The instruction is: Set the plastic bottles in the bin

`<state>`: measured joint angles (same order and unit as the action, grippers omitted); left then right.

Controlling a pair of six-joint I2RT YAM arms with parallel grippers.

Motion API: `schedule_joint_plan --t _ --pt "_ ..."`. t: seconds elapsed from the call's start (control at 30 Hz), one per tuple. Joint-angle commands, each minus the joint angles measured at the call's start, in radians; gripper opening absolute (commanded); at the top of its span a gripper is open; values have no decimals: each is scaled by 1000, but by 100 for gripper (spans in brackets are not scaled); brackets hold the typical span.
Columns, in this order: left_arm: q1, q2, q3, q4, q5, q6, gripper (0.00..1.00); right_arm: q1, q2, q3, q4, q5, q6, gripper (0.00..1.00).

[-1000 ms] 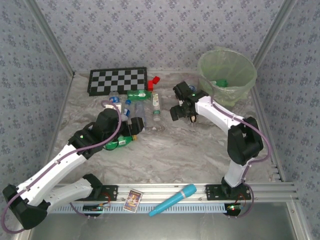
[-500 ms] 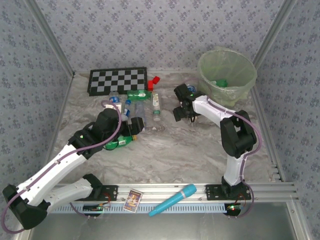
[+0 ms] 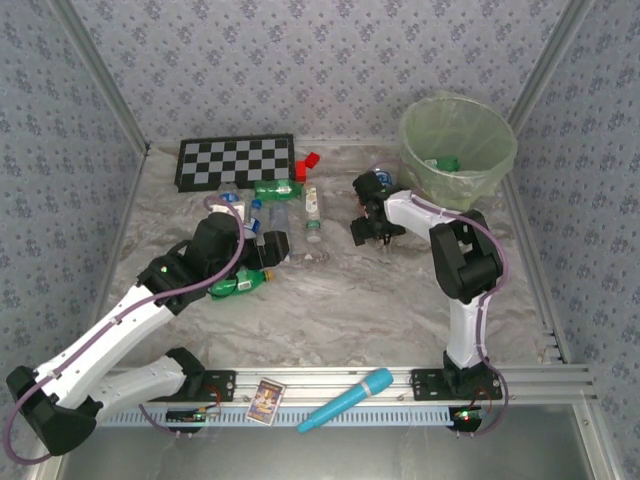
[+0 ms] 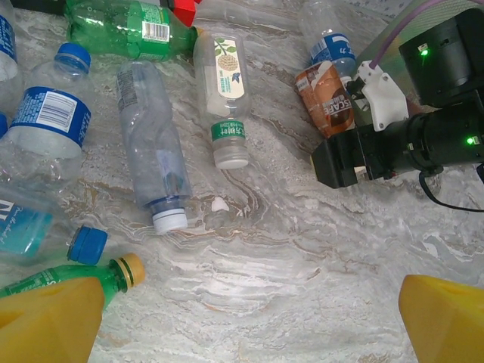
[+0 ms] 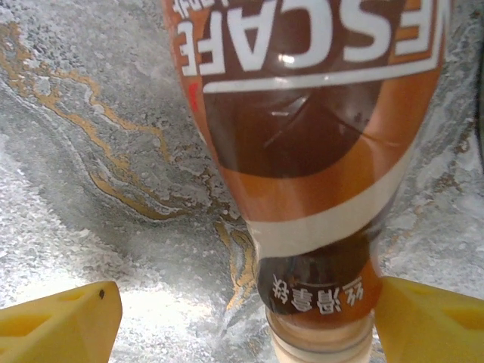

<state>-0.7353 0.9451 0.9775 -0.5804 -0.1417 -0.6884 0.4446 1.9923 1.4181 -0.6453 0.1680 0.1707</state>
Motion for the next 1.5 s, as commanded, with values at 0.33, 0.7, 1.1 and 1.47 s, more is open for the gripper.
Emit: schedule_joint_plan --t 0.33,0.7,1.1,1.47 --pt "-6 -5 39 -20 -7 20 100 10 54 11 40 -46 -8 62" --pt "-6 -11 33 -21 -15 13 100 41 4 -11 39 -40 -2 27" --pt "-5 -1 49 -12 -47 23 100 108 -200 -11 11 -56 25 27" --pt "-1 37 105 0 -65 39 100 68 -492 25 18 -152 63 27"
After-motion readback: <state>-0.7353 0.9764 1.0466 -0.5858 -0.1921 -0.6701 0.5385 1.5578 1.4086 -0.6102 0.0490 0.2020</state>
